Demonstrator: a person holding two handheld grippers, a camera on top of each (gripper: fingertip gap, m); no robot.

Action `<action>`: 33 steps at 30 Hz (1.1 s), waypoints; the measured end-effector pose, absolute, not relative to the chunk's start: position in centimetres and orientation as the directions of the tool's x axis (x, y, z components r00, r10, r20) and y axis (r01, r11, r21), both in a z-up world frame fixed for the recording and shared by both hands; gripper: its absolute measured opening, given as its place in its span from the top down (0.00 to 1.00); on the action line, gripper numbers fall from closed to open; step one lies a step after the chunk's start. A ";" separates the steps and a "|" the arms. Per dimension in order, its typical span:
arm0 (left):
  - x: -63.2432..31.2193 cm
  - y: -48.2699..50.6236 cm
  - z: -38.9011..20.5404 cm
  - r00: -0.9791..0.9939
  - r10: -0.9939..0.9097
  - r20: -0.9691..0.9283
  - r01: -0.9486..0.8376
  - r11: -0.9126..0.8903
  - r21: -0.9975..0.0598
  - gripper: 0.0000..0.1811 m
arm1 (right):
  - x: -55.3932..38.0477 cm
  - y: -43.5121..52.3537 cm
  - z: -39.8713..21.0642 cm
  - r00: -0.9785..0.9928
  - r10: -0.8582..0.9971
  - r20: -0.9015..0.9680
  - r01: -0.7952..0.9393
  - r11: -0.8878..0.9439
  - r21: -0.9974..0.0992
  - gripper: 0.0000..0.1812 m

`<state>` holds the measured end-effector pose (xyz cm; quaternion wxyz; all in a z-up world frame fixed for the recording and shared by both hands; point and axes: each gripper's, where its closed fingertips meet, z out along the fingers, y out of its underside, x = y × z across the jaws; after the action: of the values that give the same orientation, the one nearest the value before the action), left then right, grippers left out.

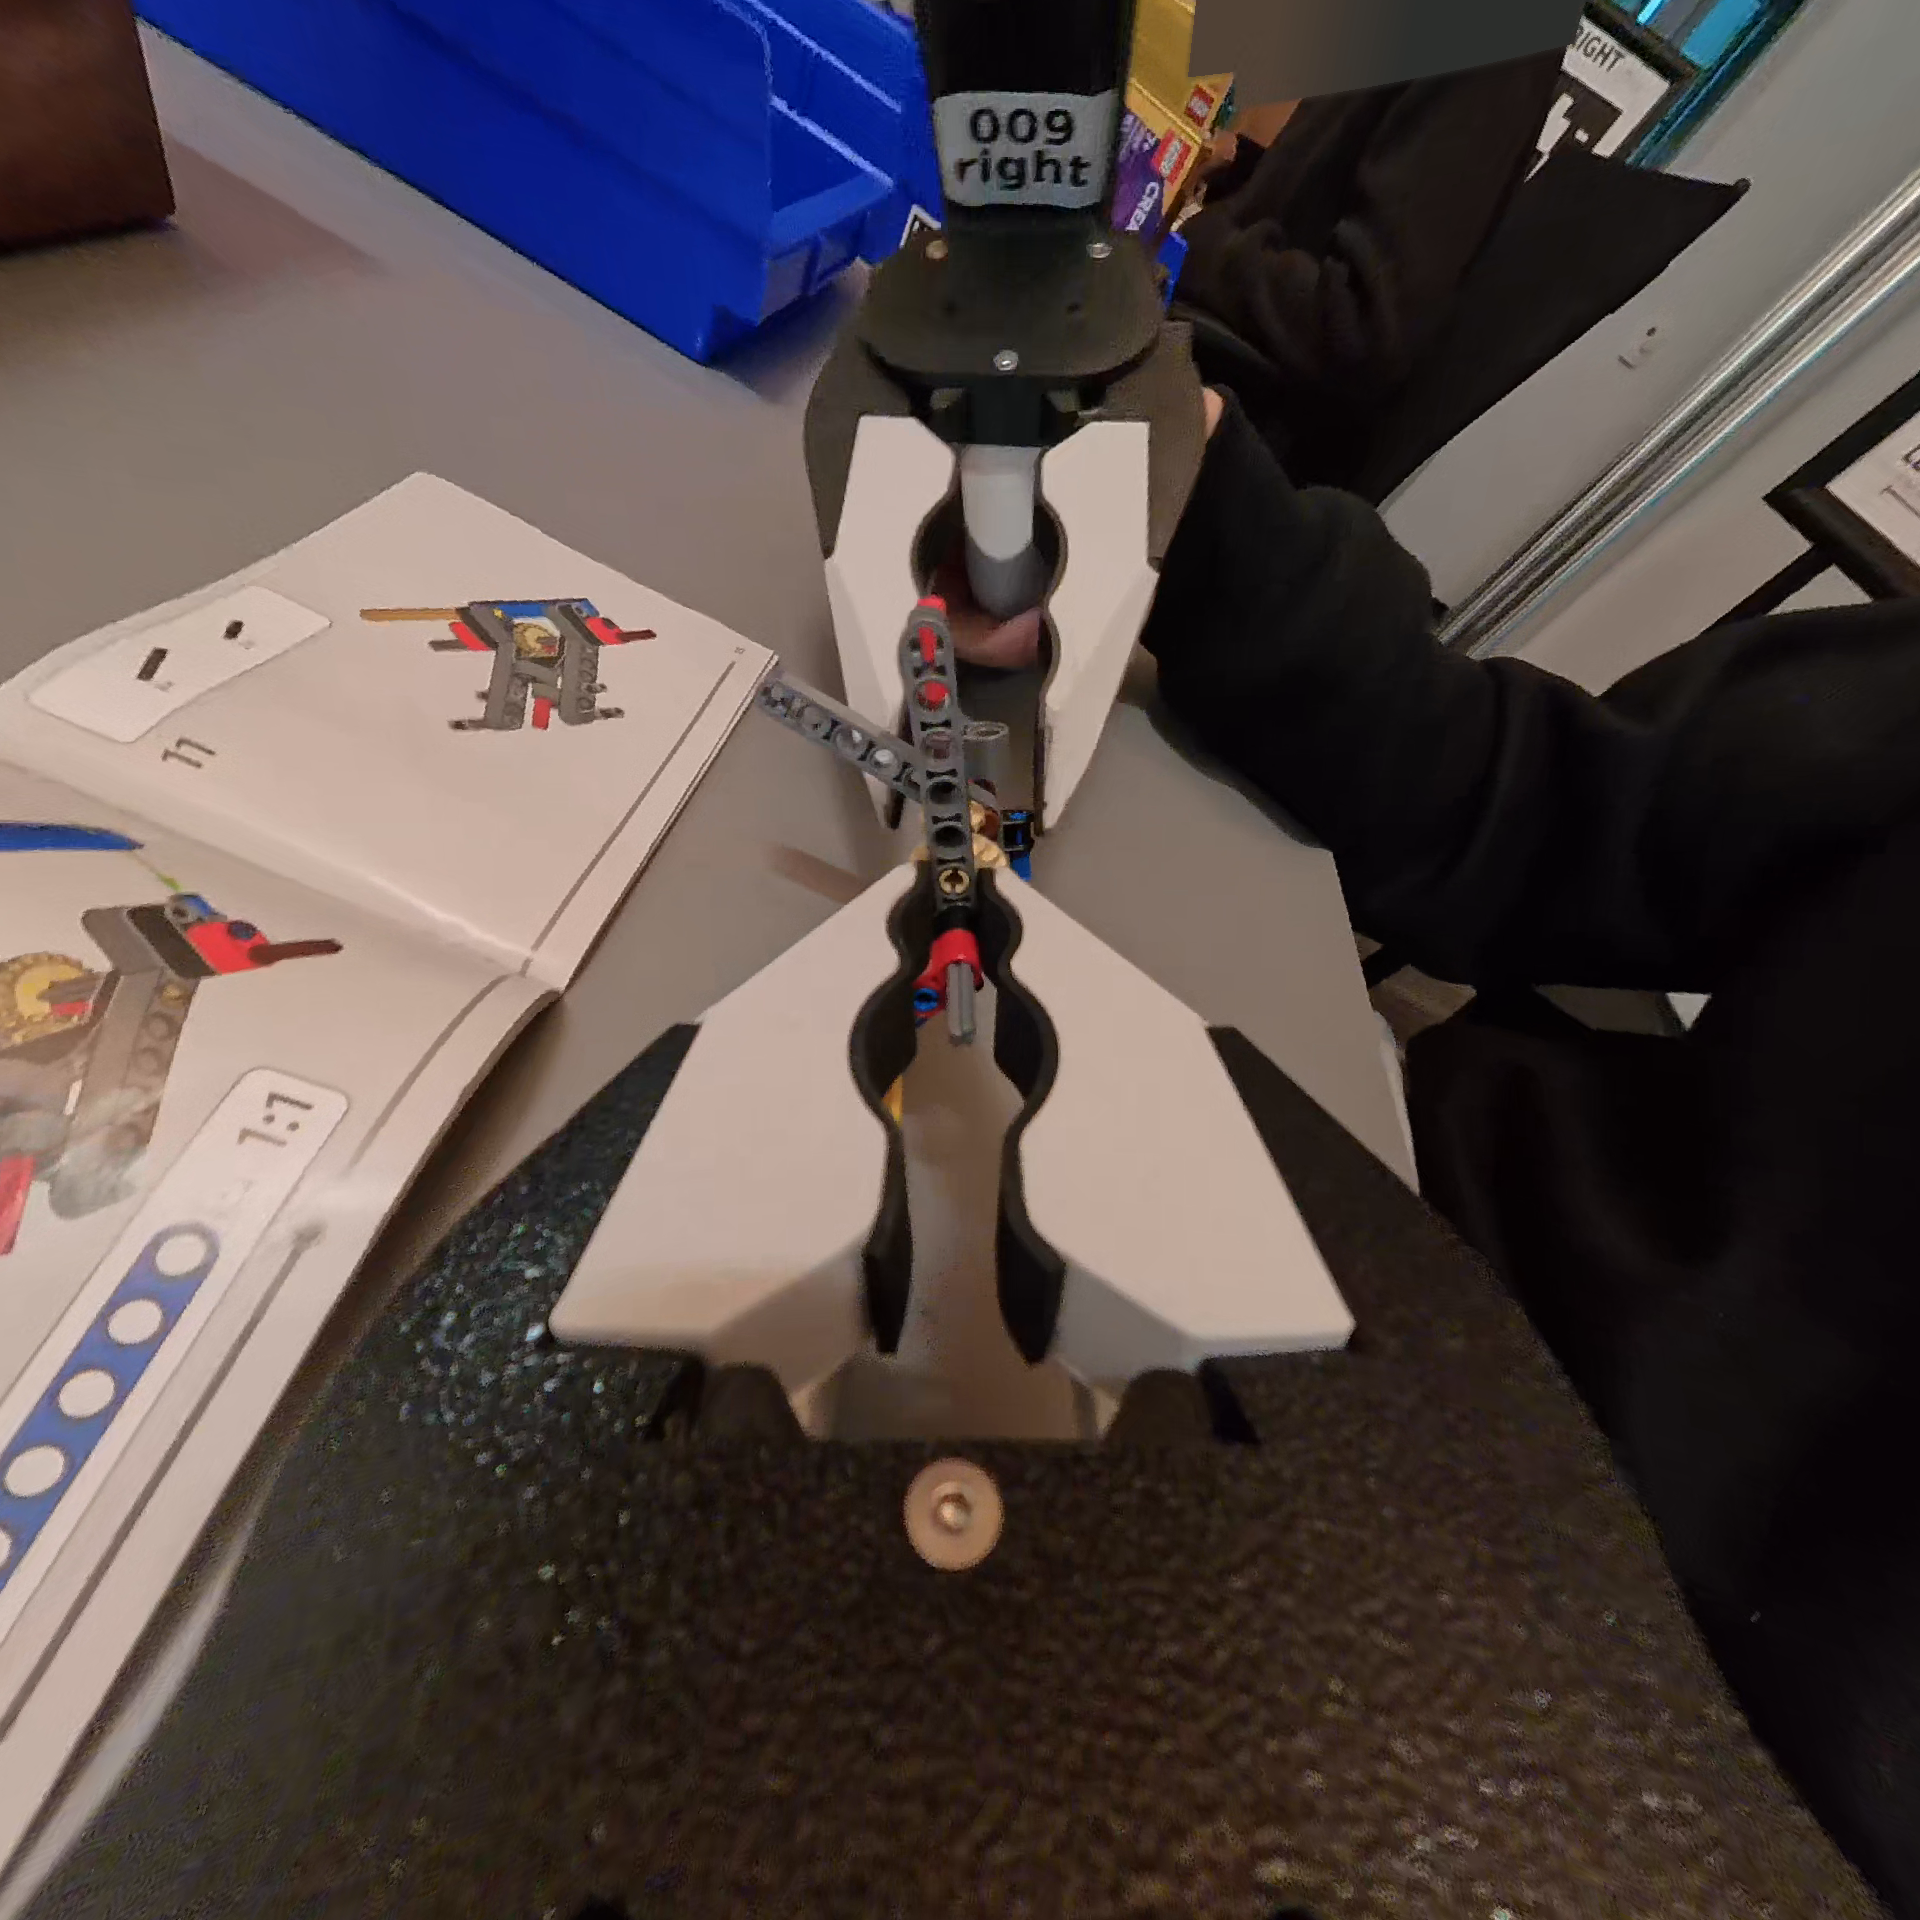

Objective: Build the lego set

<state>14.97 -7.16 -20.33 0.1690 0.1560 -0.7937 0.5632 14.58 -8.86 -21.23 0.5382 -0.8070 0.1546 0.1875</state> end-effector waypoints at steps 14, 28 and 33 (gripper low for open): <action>15.9 -6.6 -22.0 -0.661 -0.180 0.729 -0.749 0.221 -0.625 0.96 | 16.0 -8.2 -22.8 0.978 -0.163 -0.131 -0.196 -0.485 -0.852 0.96; 16.2 -5.7 -22.9 -0.917 -0.209 0.340 -0.399 0.445 -0.802 0.89 | 16.4 -8.4 -23.4 0.980 -0.188 -0.070 -0.160 -0.523 -0.837 0.97; 16.2 -5.5 -23.6 -0.977 -0.186 0.105 -0.192 0.556 -0.809 0.88 | 16.0 -8.3 -23.2 0.982 -0.164 -0.091 -0.164 -0.514 -0.842 0.97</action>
<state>16.21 -5.47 -23.57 0.0037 0.1071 -0.8821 0.4588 16.01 -8.29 -23.17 0.4841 -0.8699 0.0943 -0.0001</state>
